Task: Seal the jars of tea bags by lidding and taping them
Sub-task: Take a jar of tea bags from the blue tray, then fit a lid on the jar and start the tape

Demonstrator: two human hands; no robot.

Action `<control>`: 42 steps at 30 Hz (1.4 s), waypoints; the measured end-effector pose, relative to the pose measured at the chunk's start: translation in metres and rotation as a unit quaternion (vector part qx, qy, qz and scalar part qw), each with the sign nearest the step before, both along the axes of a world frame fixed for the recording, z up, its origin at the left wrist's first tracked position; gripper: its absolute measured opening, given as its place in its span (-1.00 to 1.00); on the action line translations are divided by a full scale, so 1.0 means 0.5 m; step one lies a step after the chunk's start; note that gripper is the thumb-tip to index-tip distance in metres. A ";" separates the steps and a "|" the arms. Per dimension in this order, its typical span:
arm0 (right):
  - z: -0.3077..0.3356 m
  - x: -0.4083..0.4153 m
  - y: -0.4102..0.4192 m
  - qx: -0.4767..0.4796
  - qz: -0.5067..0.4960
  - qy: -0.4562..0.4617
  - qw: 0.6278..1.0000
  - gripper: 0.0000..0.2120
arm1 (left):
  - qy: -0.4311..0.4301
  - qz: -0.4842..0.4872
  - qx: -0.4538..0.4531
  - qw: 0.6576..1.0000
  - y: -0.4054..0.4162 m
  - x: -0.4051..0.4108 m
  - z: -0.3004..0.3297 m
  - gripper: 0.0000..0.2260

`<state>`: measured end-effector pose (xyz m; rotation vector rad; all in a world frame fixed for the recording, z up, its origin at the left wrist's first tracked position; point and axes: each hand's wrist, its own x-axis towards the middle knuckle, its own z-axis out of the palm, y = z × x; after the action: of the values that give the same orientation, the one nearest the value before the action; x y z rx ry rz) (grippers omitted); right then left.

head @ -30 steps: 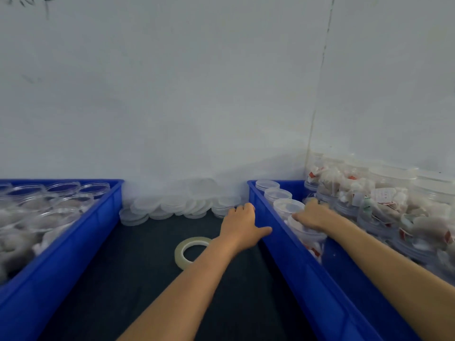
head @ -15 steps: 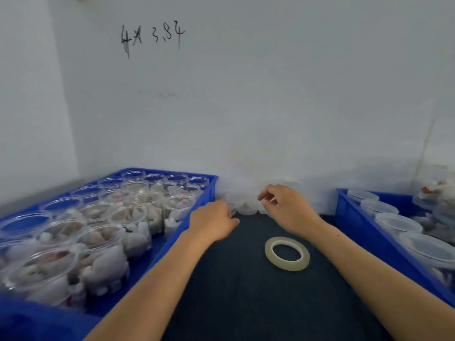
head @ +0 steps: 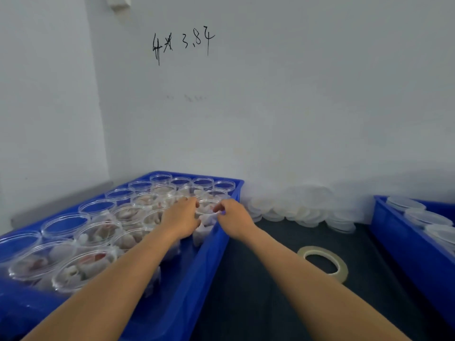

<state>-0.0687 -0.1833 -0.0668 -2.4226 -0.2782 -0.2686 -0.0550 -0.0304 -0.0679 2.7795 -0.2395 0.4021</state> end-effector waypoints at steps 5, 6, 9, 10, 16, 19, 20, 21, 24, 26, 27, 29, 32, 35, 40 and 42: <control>-0.011 0.051 0.007 -0.023 -0.038 -0.003 0.999 -0.68 | -0.017 -0.013 0.036 0.999 -0.011 0.055 -0.012 -0.67; -0.011 0.059 0.006 -0.035 -0.039 -0.006 0.999 -0.67 | -0.021 -0.013 0.037 0.999 -0.013 0.062 -0.013 -0.69; -0.013 0.081 0.006 -0.079 -0.039 -0.004 0.996 -0.70 | -0.029 -0.017 0.049 0.998 -0.014 0.075 -0.018 -0.81; -0.014 0.086 0.008 -0.097 -0.041 -0.006 0.994 -0.73 | -0.030 -0.017 0.059 0.998 -0.015 0.076 -0.021 -0.86; -0.016 0.100 0.030 -0.165 -0.087 -0.018 0.982 -0.74 | -0.040 -0.025 0.055 0.997 -0.020 0.080 -0.034 -0.95; -0.014 0.098 0.030 -0.167 -0.083 -0.044 0.981 -0.74 | -0.036 -0.038 0.023 0.998 -0.014 0.071 -0.026 -0.94; -0.012 0.097 0.029 -0.147 -0.078 -0.055 0.985 -0.77 | -0.039 -0.041 0.006 0.998 -0.010 0.067 -0.020 -0.93; -0.010 0.095 0.027 -0.114 -0.072 -0.068 0.989 -0.81 | -0.047 -0.045 -0.007 0.998 -0.007 0.064 -0.011 -0.91; 0.014 0.085 0.022 -0.024 -0.059 -0.112 0.992 -0.90 | -0.083 -0.052 -0.023 0.995 -0.004 0.049 0.031 -0.86; 0.044 0.072 0.011 0.026 -0.051 -0.139 0.989 -0.91 | -0.120 -0.054 -0.014 0.991 -0.013 0.034 0.070 -0.84; 0.063 0.062 0.002 0.053 -0.044 -0.152 0.986 -0.92 | -0.142 -0.055 -0.005 0.988 -0.022 0.024 0.090 -0.85; 0.104 0.035 -0.023 0.102 -0.029 -0.182 0.977 -0.93 | -0.193 -0.068 0.006 0.979 -0.043 0.000 0.131 -0.86; 0.160 -0.021 -0.081 0.152 -0.011 -0.234 0.960 -0.90 | -0.261 -0.096 0.010 0.961 -0.089 -0.047 0.179 -0.84; 0.186 -0.080 -0.155 0.145 -0.011 -0.243 0.959 -0.87 | -0.276 -0.118 0.005 0.954 -0.149 -0.093 0.194 -0.83; 0.125 -0.139 -0.266 0.125 -0.058 -0.176 0.975 -0.75 | -0.186 -0.162 -0.022 0.969 -0.264 -0.131 0.125 -0.87; 0.078 -0.148 -0.298 0.113 -0.084 -0.151 0.979 -0.75 | -0.147 -0.176 -0.039 0.973 -0.299 -0.134 0.073 -0.84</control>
<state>-0.1427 -0.3323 -0.0281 -2.1783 -0.1654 -0.7086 -0.1220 -0.1798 -0.0316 2.5211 -0.7552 0.7108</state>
